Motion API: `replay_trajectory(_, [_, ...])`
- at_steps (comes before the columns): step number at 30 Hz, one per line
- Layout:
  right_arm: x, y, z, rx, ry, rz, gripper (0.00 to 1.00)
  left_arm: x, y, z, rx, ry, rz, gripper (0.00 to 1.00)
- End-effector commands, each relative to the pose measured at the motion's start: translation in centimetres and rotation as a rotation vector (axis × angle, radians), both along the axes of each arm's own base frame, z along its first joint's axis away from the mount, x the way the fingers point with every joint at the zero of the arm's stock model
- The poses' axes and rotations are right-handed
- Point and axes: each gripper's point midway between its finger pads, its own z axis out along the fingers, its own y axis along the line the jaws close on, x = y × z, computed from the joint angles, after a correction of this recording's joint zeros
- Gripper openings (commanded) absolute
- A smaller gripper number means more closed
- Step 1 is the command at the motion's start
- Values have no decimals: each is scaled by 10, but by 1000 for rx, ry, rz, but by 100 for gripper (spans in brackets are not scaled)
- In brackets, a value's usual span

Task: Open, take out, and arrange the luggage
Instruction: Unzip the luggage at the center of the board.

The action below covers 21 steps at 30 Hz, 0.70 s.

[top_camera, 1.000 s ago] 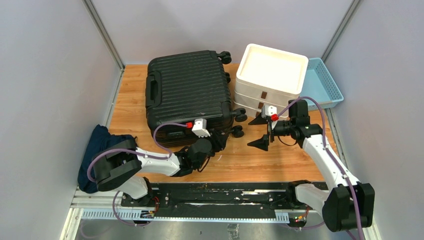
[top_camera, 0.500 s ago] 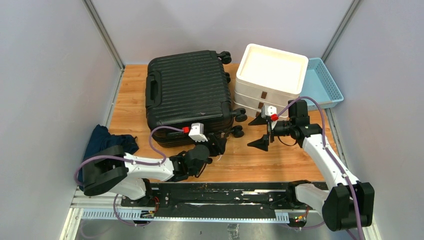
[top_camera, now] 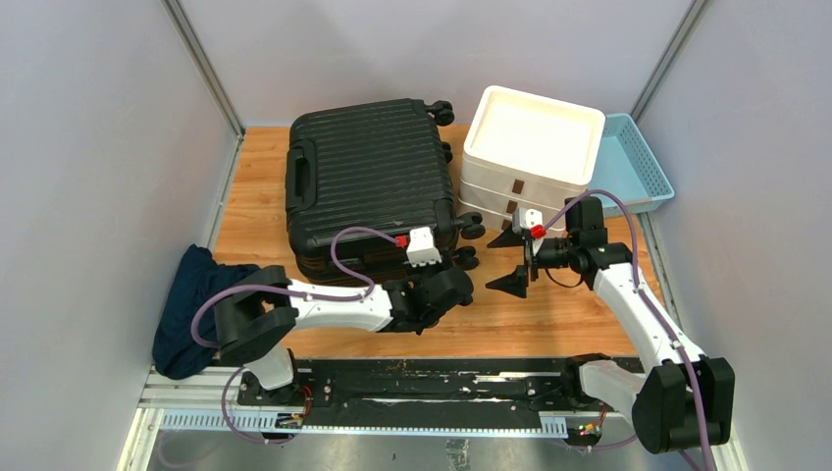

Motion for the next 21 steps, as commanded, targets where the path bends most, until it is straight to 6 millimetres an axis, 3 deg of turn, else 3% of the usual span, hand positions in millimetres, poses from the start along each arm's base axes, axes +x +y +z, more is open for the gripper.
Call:
replay_trajectory(1, [0, -2, 4, 3, -9, 1, 94, 3, 27, -26, 154, -8, 105, 54])
replay_trajectory(5, [0, -2, 4, 3, -10, 4, 94, 9, 24, -29, 162, -29, 131, 46])
replay_trajectory(10, [-1, -2, 4, 3, -12, 5, 94, 20, 26, -24, 159, -48, 168, 46])
replay_trajectory(17, [-1, -2, 5, 3, -13, 9, 94, 28, 27, -3, 130, -93, 188, 45])
replay_trajectory(21, [-2, -2, 5, 3, -11, 10, 94, 29, 29, 8, 106, -109, 208, 40])
